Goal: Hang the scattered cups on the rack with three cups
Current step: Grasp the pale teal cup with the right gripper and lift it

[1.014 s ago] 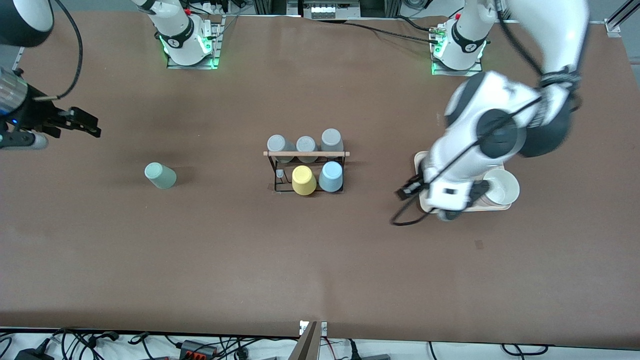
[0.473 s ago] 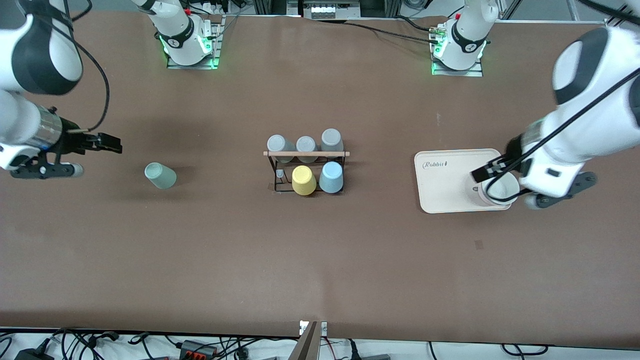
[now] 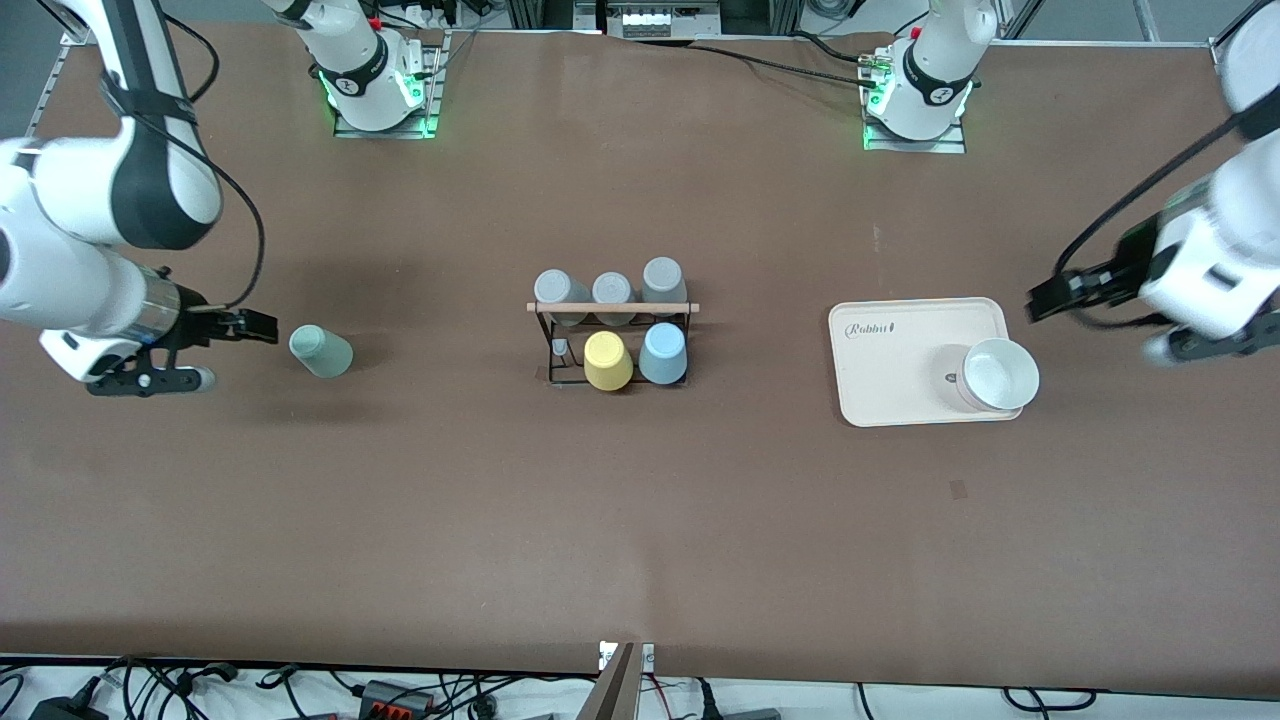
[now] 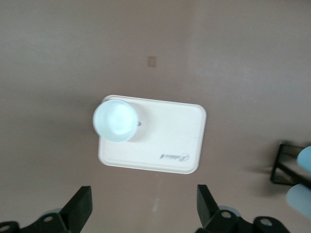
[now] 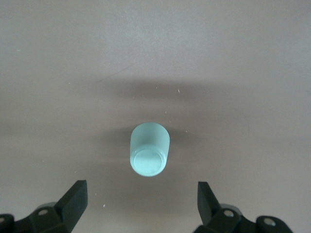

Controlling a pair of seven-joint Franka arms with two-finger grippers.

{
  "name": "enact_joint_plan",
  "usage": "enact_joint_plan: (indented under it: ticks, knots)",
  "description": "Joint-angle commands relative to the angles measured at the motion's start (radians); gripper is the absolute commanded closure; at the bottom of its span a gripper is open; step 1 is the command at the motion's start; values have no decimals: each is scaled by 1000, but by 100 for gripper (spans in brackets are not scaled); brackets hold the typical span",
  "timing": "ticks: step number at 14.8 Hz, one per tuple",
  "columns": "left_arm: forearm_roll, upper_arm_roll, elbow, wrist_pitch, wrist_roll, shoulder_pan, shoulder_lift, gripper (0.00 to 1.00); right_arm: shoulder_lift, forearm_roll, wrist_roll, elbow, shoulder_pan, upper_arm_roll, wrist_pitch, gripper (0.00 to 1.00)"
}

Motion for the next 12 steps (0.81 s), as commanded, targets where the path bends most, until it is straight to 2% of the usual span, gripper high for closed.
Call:
enact_joint_plan:
  ticks: [1,4,7,12]
  knots:
    - [12,74,-134,13,120,-31,-139,2,-11,-21,17,-113,3,2,120,0]
    - [13,101,-198,12,199,-38,-216,1,1,-21,22,-209,3,2,247,0]
    - [15,108,-212,9,226,-36,-246,0,6,-21,30,-286,-1,1,362,0]
    - [12,106,-192,0,273,1,-240,0,53,-21,30,-294,-1,-2,400,0]
